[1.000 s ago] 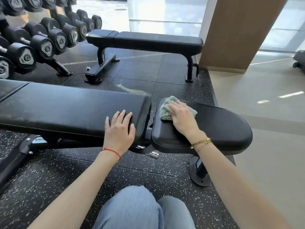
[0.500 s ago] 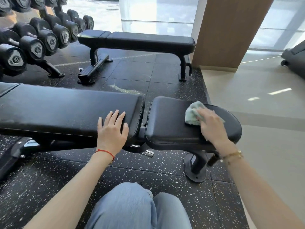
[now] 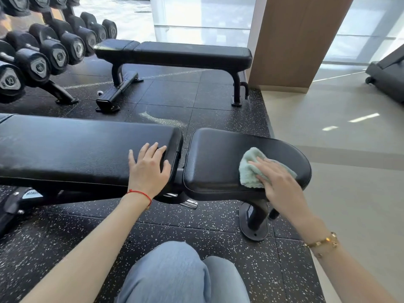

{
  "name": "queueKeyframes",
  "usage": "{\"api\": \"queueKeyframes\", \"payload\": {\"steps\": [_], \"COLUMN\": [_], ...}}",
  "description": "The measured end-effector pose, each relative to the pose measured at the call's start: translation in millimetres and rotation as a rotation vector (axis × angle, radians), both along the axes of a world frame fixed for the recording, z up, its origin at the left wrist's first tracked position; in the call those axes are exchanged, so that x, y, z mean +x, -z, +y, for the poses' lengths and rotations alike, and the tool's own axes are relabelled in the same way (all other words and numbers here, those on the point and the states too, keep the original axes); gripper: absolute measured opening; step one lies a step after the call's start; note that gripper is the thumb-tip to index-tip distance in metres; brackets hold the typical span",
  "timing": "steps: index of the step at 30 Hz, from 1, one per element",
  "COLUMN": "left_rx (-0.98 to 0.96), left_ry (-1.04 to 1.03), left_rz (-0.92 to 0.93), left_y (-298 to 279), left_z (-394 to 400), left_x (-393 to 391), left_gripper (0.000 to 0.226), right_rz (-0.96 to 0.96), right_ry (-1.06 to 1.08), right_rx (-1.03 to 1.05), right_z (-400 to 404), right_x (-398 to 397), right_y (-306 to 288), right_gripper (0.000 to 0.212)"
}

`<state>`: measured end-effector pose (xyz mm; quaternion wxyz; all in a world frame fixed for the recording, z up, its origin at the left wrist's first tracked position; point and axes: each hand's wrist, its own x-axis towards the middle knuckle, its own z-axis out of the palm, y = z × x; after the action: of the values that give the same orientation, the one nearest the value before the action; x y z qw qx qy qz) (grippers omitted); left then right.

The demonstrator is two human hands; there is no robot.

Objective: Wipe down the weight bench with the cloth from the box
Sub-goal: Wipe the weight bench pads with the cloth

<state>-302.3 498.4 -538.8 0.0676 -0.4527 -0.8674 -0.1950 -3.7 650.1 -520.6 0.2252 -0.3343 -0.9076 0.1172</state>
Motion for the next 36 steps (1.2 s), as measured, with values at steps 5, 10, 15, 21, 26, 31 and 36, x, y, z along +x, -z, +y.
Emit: {"api": "queueKeyframes", "payload": {"steps": [5,10,15,21,26,31,36], "left_rx": [0.018,0.041,0.03,0.016,-0.111,-0.303,-0.246], "left_ry": [0.01,-0.006,-0.003,0.009,0.027,0.084,0.124], "left_rz": [0.03,0.052,0.072,0.054,-0.062,-0.322,-0.373], "left_y": [6.5,9.7,11.9,8.1,-9.7,-58.9,-154.0], "left_z": [-0.4,1.1,2.6,-1.6,-3.5,4.7,20.2], "left_x": [-0.6,1.8,0.6,1.5,0.9,-13.8,-26.3], "left_gripper": [0.055,0.054,0.054,0.051,0.054,0.051,0.032], "right_rz": [-0.052,-0.043,-0.042,-0.049,-0.068,-0.113,-0.107], "right_ry": [0.236,0.198,-0.053,-0.248,-0.2,-0.1,-0.017], "right_rx": [0.006,-0.018,-0.034,-0.098,-0.235,-0.359,-0.457], "right_z": [55.6,85.9,69.7,40.0,37.1,30.7,25.6], "right_x": [1.6,-53.1,-109.2,-127.4,-127.9,-125.0,-117.1], "right_y": [-2.6,-9.7,-5.1,-6.9,-36.1,-82.4,-162.1], "right_gripper": [0.038,0.036,0.037,0.039,0.033,0.026,0.028]}}
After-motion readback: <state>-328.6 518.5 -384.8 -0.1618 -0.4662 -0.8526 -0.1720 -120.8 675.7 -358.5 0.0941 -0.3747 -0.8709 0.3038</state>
